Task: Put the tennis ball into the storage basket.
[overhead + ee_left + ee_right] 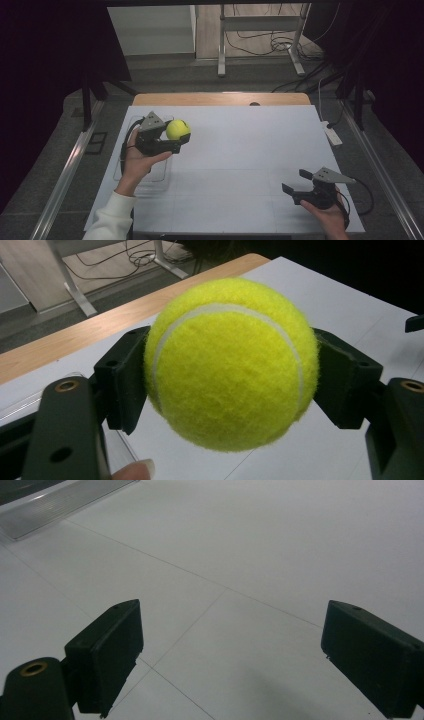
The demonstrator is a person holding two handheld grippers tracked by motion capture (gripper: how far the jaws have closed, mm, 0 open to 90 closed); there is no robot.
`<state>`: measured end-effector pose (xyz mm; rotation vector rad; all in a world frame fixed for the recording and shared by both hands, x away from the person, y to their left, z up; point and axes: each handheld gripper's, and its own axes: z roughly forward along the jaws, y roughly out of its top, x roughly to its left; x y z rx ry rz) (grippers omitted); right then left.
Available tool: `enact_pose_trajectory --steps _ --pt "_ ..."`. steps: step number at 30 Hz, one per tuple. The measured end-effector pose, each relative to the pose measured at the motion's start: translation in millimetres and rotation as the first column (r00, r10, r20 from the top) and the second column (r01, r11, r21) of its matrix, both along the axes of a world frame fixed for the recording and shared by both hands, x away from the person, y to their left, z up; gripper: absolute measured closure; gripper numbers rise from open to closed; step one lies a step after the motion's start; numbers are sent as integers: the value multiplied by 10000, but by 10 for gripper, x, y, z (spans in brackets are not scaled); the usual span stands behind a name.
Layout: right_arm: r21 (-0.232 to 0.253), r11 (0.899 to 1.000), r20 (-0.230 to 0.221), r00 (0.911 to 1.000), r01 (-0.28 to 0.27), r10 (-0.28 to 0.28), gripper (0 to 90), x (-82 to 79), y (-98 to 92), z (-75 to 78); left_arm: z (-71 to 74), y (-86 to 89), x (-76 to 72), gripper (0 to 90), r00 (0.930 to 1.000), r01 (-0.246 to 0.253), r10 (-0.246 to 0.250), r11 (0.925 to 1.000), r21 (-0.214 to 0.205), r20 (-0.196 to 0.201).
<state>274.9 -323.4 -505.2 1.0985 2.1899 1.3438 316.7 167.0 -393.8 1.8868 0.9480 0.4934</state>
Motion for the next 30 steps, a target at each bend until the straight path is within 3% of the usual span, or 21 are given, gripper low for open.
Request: enact_pose_trajectory --steps 30 --pt "23 10000 -12 10000 -1 1 98 0 -4 -3 -120 204 118 255 9968 -765 768 9970 150 -219"
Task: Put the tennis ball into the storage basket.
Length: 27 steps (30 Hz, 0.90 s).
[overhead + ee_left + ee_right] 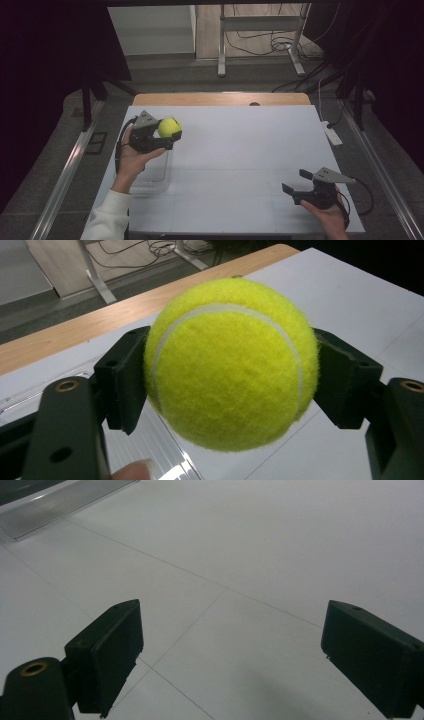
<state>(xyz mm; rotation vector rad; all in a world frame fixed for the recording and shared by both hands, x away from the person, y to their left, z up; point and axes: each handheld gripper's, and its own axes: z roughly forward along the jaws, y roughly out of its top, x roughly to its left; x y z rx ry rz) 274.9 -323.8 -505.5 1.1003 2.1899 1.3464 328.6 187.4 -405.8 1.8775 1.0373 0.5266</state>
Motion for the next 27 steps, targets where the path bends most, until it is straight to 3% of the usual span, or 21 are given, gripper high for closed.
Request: enact_pose_trajectory --steps 22,27 --pt "0 10000 -13 10000 33 -33 98 1 0 -2 -24 147 47 256 9986 -511 514 9983 -279 95" --pt "43 9999 -6 9999 119 -119 98 1 -10 2 -37 161 64 256 9982 -605 606 9980 -187 46"
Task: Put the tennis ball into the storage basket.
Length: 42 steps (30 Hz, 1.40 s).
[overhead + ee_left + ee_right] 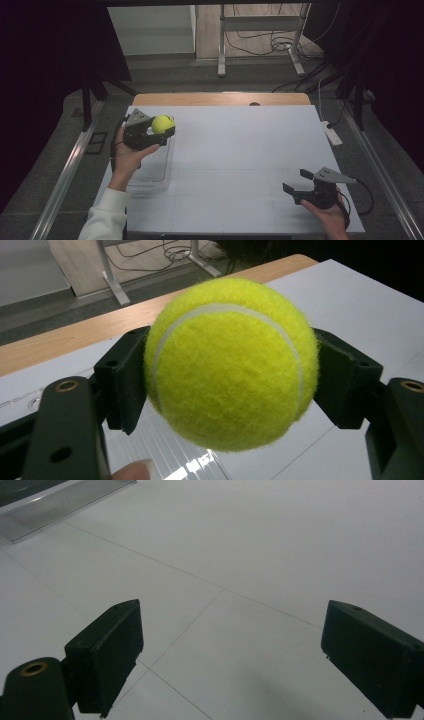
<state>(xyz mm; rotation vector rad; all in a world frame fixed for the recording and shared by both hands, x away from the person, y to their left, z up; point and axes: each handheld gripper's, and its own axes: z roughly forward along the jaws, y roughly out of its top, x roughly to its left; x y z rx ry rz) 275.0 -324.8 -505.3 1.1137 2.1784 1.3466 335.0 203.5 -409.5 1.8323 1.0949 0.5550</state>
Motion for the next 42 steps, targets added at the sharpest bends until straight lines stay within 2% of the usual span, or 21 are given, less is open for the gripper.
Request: enact_pose_trajectory --steps 10,13,18,42 --pt "36 10000 20 10000 -59 59 99 2 -3 -1 1 89 87 255 9989 -435 437 9990 126 -160" --pt "28 10000 36 10000 -55 55 99 3 -1 2 2 122 123 255 9984 -518 519 9986 39 -207" --pt "14 10000 33 10000 -43 43 99 6 3 -2 -8 165 179 255 9969 -725 731 9971 238 -283" --pt "-9 10000 44 10000 -25 25 100 1 -1 -4 -41 301 356 255 9893 -1372 1401 9881 693 -396"
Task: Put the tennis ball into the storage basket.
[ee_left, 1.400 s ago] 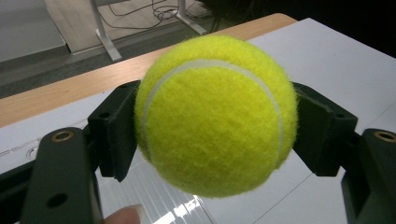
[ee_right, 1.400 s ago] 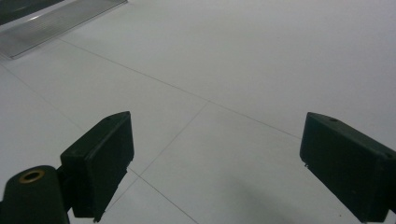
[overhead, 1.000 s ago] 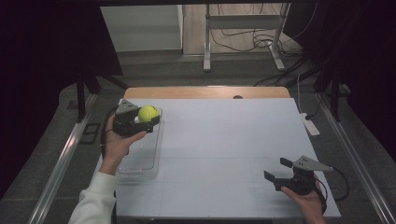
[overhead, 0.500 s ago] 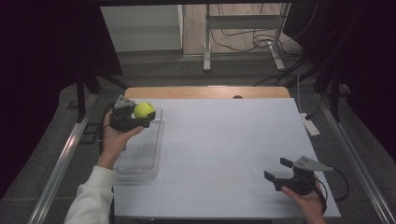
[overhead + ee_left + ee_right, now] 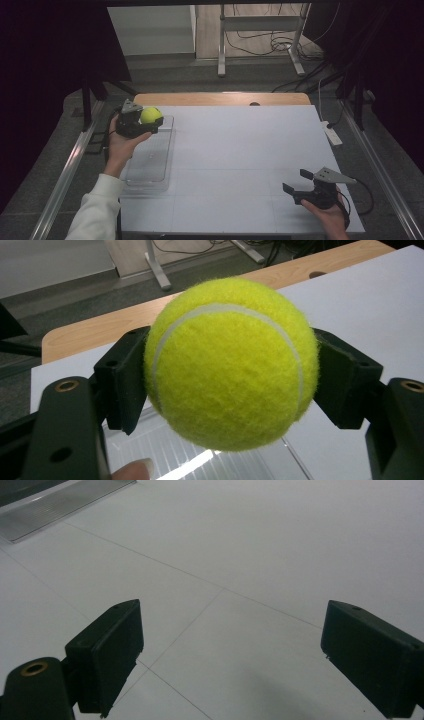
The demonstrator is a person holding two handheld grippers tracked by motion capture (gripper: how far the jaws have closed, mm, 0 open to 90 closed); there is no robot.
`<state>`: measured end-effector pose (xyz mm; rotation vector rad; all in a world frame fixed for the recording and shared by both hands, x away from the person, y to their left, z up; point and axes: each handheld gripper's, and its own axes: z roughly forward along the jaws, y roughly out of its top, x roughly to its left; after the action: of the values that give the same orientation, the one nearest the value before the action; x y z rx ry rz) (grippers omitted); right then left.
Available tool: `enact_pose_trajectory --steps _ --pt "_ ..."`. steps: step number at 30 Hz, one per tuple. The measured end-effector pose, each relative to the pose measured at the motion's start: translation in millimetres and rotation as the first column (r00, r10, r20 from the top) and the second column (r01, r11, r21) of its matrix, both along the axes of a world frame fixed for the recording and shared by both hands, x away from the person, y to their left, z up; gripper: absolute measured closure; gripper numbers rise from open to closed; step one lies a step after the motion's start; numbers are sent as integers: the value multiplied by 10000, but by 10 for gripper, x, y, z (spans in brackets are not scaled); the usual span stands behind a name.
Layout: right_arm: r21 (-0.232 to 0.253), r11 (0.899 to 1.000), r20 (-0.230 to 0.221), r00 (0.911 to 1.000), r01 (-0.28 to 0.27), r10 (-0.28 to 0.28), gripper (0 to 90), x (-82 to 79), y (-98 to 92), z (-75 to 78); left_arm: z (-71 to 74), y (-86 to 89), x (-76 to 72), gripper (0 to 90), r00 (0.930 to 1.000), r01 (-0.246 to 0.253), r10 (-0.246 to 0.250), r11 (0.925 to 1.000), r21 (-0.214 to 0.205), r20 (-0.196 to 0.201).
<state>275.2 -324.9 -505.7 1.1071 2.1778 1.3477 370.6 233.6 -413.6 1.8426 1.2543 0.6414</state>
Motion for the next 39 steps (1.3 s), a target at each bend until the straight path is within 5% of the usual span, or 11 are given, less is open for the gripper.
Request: enact_pose_trajectory --steps 39 --pt "-29 10000 -87 10000 20 -20 99 14 2 -22 -101 255 298 255 9921 -1087 1116 9927 512 -568"
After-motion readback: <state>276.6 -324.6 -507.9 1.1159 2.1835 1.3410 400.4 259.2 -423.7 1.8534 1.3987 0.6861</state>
